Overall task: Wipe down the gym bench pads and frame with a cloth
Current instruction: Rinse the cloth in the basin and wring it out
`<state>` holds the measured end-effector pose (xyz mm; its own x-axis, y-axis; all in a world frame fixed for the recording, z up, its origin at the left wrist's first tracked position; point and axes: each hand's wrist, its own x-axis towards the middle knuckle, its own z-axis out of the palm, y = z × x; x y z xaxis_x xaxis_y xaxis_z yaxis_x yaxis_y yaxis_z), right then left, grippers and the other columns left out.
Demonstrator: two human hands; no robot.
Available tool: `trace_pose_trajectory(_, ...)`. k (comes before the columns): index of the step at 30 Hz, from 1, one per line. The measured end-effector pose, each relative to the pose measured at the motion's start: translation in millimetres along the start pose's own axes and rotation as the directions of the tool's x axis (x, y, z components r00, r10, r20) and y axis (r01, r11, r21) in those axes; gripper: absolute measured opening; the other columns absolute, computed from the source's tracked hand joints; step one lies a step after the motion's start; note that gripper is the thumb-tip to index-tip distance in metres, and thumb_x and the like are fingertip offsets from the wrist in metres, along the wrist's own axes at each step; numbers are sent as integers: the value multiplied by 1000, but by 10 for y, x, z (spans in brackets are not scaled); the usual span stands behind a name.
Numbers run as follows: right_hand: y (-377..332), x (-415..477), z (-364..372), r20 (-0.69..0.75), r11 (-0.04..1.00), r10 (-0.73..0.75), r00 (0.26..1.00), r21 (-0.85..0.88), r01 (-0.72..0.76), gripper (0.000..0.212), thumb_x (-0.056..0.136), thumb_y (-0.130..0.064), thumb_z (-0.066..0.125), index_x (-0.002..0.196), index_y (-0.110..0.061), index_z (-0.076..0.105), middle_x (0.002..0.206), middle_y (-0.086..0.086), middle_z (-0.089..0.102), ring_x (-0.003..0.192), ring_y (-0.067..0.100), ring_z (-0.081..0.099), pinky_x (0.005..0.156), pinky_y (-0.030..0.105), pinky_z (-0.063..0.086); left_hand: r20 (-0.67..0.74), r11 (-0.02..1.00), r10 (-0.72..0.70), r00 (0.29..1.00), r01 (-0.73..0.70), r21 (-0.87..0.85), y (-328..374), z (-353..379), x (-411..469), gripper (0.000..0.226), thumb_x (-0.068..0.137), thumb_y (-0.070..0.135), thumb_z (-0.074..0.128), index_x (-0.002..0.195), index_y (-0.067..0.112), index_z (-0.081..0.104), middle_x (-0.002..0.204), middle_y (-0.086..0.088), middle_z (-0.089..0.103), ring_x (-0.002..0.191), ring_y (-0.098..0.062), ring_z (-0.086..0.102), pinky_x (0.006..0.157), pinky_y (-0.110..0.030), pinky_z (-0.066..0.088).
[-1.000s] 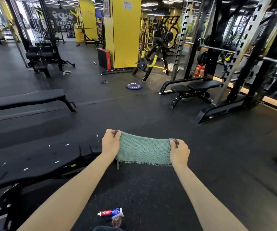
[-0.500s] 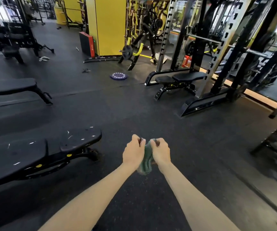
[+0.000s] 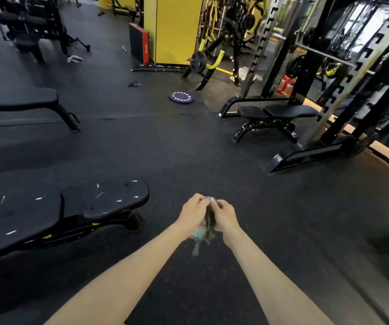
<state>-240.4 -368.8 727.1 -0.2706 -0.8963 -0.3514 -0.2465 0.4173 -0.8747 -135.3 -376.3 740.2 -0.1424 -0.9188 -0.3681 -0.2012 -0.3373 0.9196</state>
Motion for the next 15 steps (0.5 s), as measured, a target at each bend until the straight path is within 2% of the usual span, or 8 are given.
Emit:
trace_pose_trajectory(2,-127,194,76,88,986,41,995,159,-54,31,96,-41,55,103,-13,65,94,2,70,86,18,66,72,35,53,105,978,-65,992,84,-188,80,-232,141,28,95,29,47,104,14,70,109,-6,69,100,-21,65,83,-41,56)
trace_pose_trajectory(3,-187,277,121,124,983,37,992,174,-58,28,94,-40,59,102,-14,65,95,1,70,86,18,67,73,35,53,160,953,-101,982,141,-268,110,-357,203,31,96,29,46,105,12,71,108,-7,71,101,-24,66,84,-41,56)
trace_pose_trajectory(5,-311,460,235,149,990,-5,989,140,-16,15,92,-31,63,101,-19,65,106,4,70,94,19,67,81,38,55,216,937,-128,968,189,-295,172,-602,357,35,99,28,43,108,7,69,108,-9,71,101,-26,67,90,-42,53)
trace_pose_trajectory(7,-464,651,362,157,986,-49,986,165,23,10,96,-18,58,102,-15,64,109,7,69,98,21,66,82,37,55,157,954,-91,983,132,-270,227,-818,530,28,95,23,50,104,5,69,103,-8,73,95,-23,70,87,-38,53)
trace_pose_trajectory(9,-622,865,474,158,979,-52,986,204,20,14,99,-10,51,104,-11,63,107,8,67,98,23,64,78,33,53,-34,947,-88,996,73,-313,234,-1038,705,17,92,16,57,99,5,68,95,-11,71,83,-21,69,76,-33,53)
trace_pose_trajectory(11,-778,1064,575,235,973,-55,971,232,-1,17,100,-8,47,106,-9,63,108,8,67,98,21,62,78,31,52,-183,956,-138,973,83,-281,125,-1279,904,17,93,22,59,104,10,65,101,-6,66,86,-18,62,75,-30,49)
trace_pose_trajectory(13,-912,1267,678,361,956,-58,931,288,-52,20,101,-9,46,113,-5,62,112,9,67,102,22,63,86,35,52,-146,958,-201,969,163,-237,18,-1455,1054,35,91,42,61,116,18,60,114,1,62,105,-16,57,91,-34,46)
trace_pose_trajectory(15,-1032,1490,792,444,946,-66,893,314,-86,21,101,-10,46,114,-4,62,113,10,67,104,22,63,91,38,51,4,917,-277,961,265,-299,-55,-1563,1221,50,87,57,58,120,20,62,117,2,66,112,-17,58,102,-39,41)
